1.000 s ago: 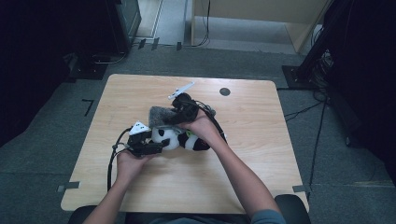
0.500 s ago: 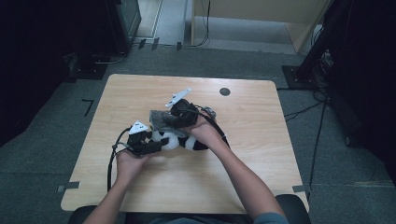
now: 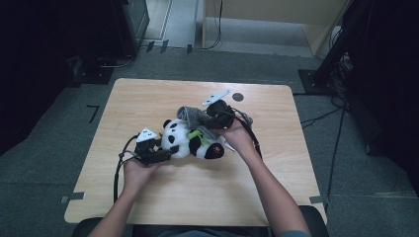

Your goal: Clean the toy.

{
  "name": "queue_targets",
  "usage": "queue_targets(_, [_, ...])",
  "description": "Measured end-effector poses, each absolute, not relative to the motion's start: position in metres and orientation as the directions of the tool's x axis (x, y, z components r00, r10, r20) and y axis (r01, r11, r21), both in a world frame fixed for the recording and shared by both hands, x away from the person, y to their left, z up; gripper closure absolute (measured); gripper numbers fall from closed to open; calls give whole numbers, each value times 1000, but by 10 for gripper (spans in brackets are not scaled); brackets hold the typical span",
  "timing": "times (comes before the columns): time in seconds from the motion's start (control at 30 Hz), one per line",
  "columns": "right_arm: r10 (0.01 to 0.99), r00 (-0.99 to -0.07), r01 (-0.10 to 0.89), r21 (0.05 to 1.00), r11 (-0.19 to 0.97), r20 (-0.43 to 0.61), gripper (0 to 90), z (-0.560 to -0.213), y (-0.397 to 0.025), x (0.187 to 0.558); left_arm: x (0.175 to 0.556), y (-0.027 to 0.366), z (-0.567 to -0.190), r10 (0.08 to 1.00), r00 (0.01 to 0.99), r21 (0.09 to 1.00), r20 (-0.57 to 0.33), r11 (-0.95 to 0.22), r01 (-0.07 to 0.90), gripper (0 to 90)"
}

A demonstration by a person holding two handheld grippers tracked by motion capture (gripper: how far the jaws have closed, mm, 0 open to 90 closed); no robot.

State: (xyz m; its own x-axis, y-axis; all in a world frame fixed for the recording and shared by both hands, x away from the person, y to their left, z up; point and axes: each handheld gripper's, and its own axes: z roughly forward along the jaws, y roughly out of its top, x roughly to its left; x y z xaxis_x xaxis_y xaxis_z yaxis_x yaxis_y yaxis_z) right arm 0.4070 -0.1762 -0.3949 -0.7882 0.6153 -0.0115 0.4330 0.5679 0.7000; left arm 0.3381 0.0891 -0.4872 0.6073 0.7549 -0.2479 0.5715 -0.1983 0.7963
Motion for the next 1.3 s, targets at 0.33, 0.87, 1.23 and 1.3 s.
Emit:
queue_targets(0.33, [612, -791, 425, 734, 530, 15, 744, -376, -167, 400, 338, 89, -488, 752, 614, 800, -240, -205, 564, 302])
queue_targets(0.87, [468, -881, 376, 702, 604, 69, 687, -398, -91, 405, 337, 89, -487, 747, 618, 796, -246, -208, 568, 286])
queue_targets(1.23, [432, -902, 309, 701, 642, 1, 734, -402, -96, 395, 337, 89, -487, 751, 615, 799, -239, -208, 565, 303])
queue_targets(1.3, [444, -896, 315, 702, 638, -2, 734, -401, -102, 396, 337, 89, -487, 750, 615, 798, -244, -205, 567, 303])
